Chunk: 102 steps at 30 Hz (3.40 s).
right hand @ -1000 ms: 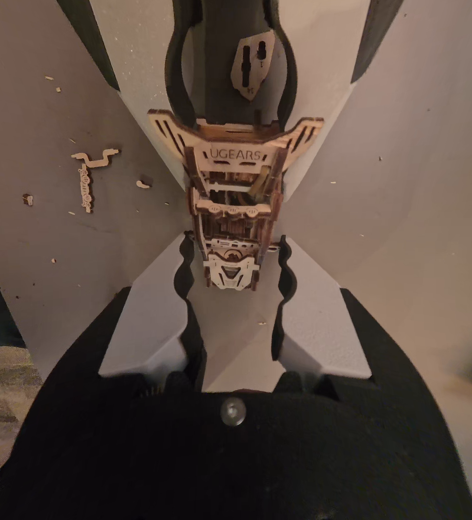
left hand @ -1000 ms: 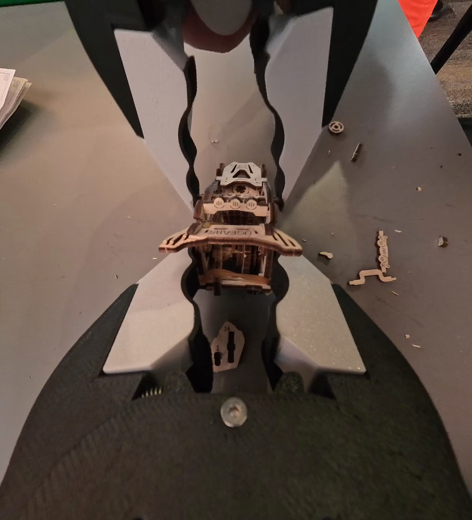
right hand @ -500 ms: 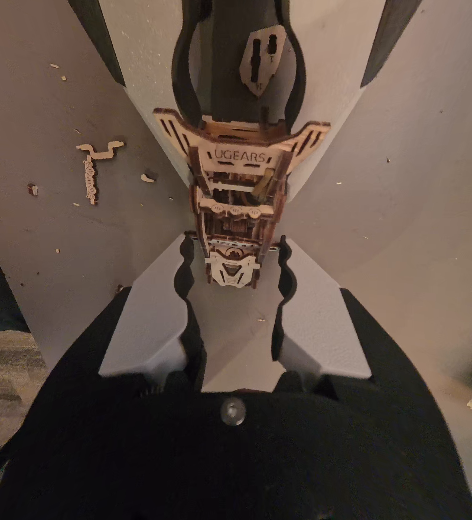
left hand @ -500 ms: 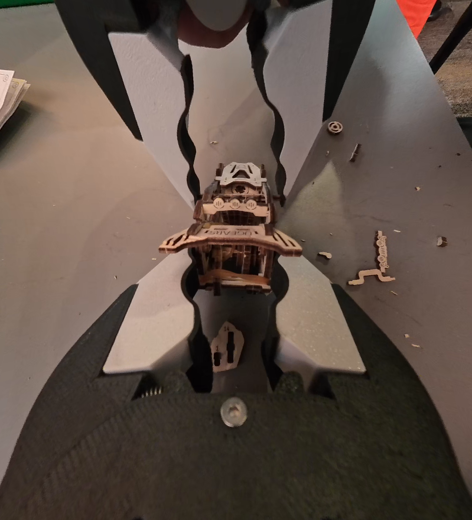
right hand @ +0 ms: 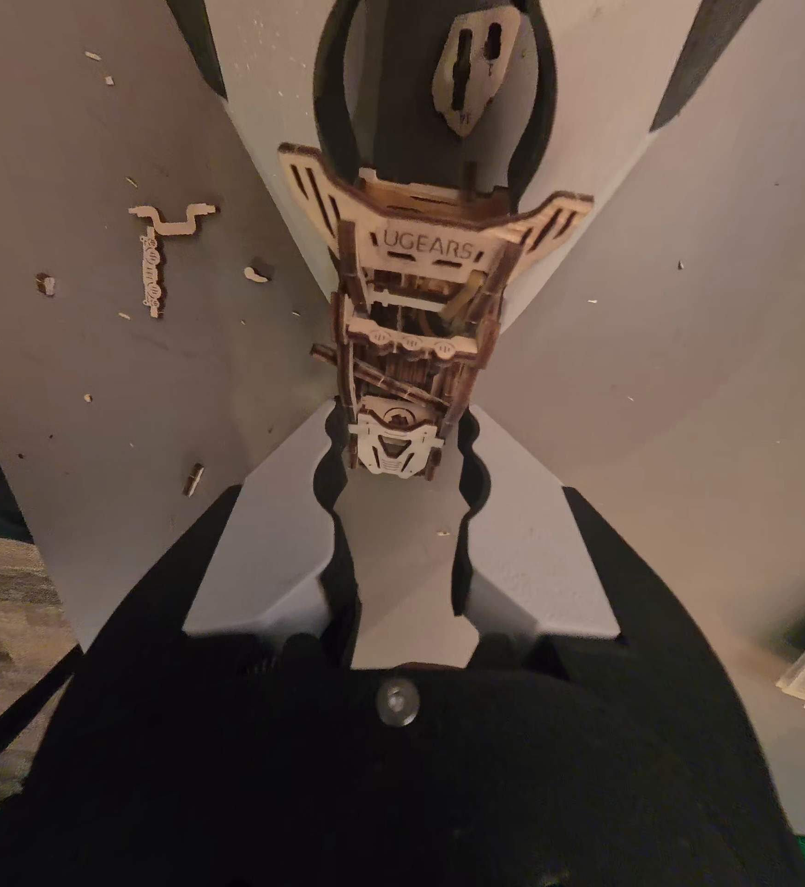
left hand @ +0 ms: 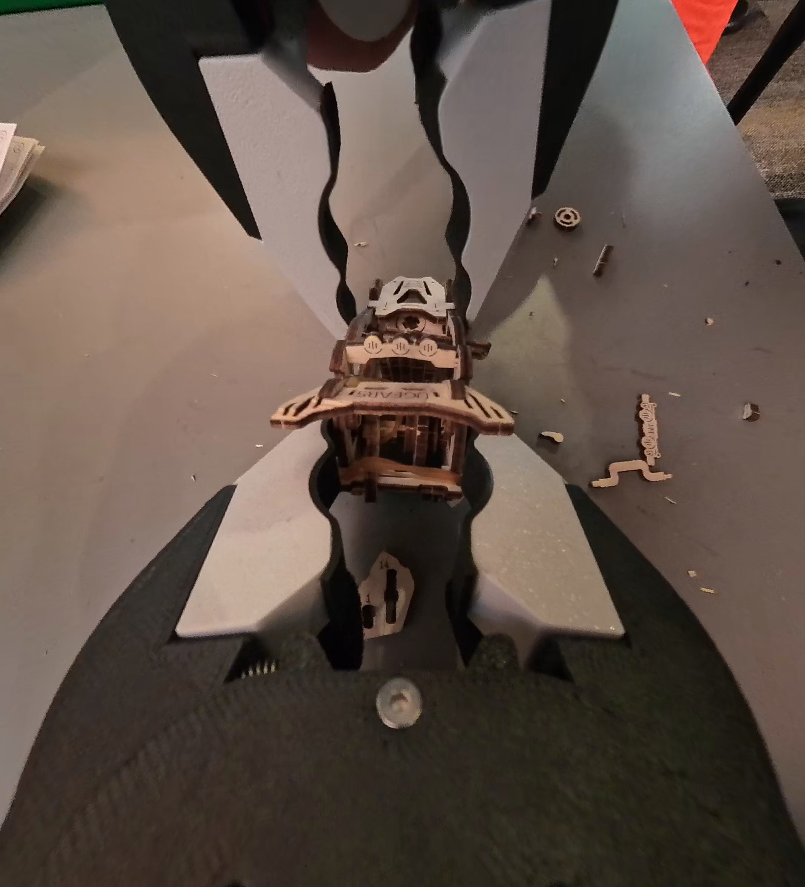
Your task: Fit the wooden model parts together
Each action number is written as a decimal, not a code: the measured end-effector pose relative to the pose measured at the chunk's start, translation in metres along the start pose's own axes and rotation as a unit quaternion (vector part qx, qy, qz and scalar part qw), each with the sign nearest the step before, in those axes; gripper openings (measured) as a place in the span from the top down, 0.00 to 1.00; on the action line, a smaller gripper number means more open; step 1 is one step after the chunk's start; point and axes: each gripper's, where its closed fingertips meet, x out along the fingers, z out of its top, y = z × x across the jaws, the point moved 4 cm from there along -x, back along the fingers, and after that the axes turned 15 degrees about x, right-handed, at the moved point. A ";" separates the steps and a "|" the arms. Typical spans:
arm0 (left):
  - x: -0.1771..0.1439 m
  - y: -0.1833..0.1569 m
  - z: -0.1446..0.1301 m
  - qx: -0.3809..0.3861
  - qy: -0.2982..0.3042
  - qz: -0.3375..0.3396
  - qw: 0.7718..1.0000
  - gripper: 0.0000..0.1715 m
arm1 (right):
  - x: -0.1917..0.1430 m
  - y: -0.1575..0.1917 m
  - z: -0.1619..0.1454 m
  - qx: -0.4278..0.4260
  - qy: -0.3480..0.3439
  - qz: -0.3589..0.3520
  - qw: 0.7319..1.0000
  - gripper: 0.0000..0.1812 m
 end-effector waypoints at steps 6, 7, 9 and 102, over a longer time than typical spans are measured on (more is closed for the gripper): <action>0.000 0.001 0.000 -0.005 0.001 0.001 1.000 0.73 | 0.002 -0.002 0.002 0.012 -0.028 0.015 0.999 0.73; 0.000 0.001 0.000 -0.004 0.001 0.001 1.000 0.73 | 0.002 -0.001 0.002 0.013 -0.035 0.024 0.999 0.72; 0.000 0.000 0.000 0.004 0.004 0.001 1.000 0.73 | 0.002 0.000 0.003 0.024 -0.056 0.040 0.997 0.72; -0.033 -0.056 -0.013 -0.573 -0.174 -0.032 0.800 1.00 | 0.010 0.021 0.003 0.141 -0.321 0.142 0.926 0.87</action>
